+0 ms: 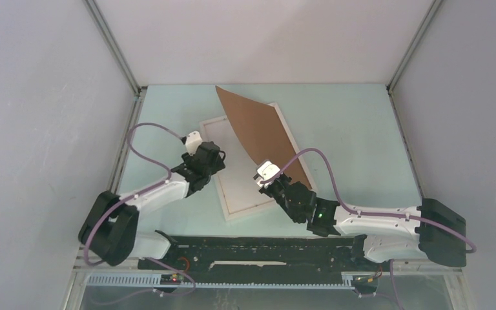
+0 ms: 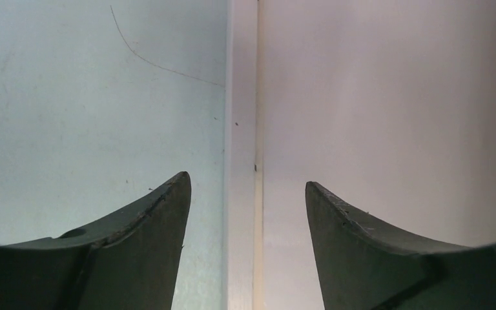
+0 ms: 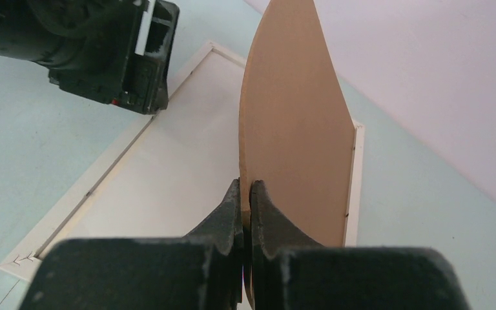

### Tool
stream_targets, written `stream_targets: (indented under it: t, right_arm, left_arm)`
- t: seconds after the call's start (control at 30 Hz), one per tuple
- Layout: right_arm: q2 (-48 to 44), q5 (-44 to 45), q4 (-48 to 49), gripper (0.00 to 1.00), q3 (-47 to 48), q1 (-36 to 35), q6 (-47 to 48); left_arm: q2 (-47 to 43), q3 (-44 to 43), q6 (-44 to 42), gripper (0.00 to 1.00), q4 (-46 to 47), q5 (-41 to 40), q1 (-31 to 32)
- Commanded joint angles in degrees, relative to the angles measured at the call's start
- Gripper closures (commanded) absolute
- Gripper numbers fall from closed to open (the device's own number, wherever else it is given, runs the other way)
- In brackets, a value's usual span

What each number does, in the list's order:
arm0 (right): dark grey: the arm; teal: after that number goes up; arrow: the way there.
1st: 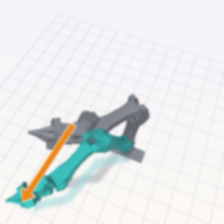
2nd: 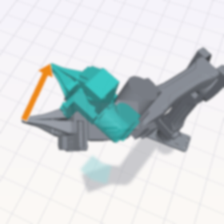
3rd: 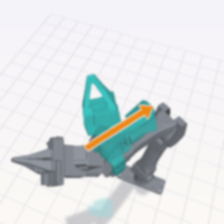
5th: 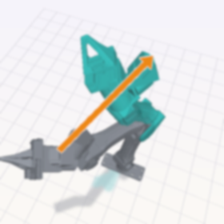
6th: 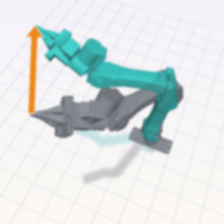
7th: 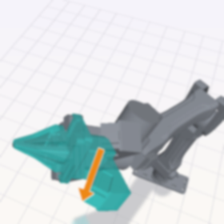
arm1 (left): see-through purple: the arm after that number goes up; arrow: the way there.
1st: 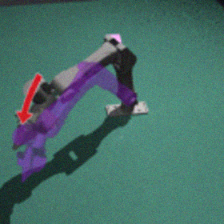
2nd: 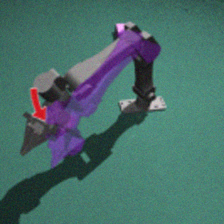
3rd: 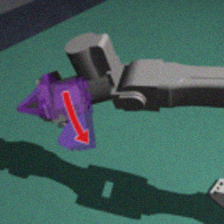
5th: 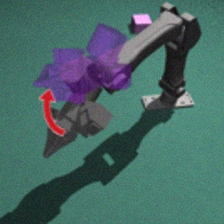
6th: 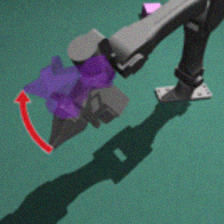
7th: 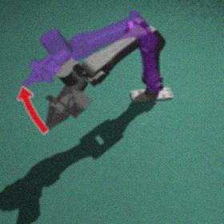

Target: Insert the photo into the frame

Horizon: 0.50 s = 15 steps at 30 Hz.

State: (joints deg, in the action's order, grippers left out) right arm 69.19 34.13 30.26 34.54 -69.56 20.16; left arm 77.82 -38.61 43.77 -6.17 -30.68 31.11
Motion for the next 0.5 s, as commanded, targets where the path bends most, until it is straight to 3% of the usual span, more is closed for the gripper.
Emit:
stream_targets:
  t: [0.0,0.3,0.47]
  right_arm:
    - [1.19,-4.16,-3.79,1.0,-2.2,0.39,-12.25]
    - [1.2,-3.99,-3.96,1.0,-2.2,0.24,-12.43]
    - [1.38,-3.89,-3.83,1.0,-2.2,-0.13,-12.67]
  left_arm:
    - [-6.39,4.07,6.81,0.31,-6.08,3.59,2.17]
    - [-12.29,8.87,18.4,0.31,-13.71,2.7,15.04]
    - [-12.01,9.43,20.32,0.42,-14.91,1.47,17.02]
